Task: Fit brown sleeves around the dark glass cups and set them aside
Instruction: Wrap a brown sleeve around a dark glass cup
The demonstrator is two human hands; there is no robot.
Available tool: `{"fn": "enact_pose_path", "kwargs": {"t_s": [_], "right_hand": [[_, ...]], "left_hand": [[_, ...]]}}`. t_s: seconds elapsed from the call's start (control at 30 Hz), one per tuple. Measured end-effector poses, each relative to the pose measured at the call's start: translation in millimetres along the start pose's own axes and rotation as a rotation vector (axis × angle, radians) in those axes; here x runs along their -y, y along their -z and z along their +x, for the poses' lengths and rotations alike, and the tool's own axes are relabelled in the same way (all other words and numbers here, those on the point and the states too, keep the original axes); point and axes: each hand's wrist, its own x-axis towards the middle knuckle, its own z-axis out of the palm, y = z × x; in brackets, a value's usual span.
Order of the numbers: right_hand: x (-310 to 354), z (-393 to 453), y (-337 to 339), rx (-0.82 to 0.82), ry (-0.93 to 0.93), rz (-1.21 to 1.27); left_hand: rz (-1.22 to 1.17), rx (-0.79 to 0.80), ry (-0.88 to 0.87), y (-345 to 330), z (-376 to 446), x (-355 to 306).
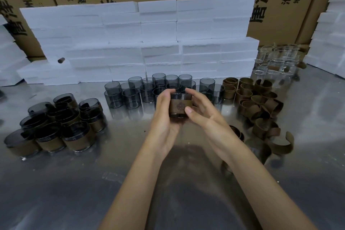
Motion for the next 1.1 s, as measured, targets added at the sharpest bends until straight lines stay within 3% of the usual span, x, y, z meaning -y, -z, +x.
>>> {"fn": "enact_pose_path", "kwargs": {"t_s": [0.37, 0.5, 0.6, 0.73, 0.87, 1.0, 1.1], "right_hand": [[-3.1, 0.6, -0.1, -0.022, 0.019, -0.007], [-12.0, 3.3, -8.9, -0.164, 0.118, -0.204], [-19.8, 4.3, -14.4, -0.167, 0.065, -0.247], [-30.8, 3.3, -17.2, -0.196, -0.060, -0.440], [-32.7, 3.8, -16.9, -0.220, -0.149, -0.518], [-32.4, 5.8, -16.6, -0.227, -0.183, -0.514], [-32.3, 7.0, -15.4, -0.237, -0.193, -0.511]], "left_hand": [[0.103, -0.003, -0.021, 5.7, 2.7, 2.6], [0.299, -0.004, -0.018, 10.3, 1.1, -2.3], [0.543, -0.069, -0.026, 18.7, 2.6, -4.8], [0.890, -0.393, -0.090, 31.2, 5.8, -9.4], [1.211, -0.734, 0.000, 49.9, 4.3, -22.8], [1.408, -0.887, -0.007, 57.3, -1.3, -30.7], [1.548, -0.930, -0.249, 53.7, -5.2, -32.3]]}}
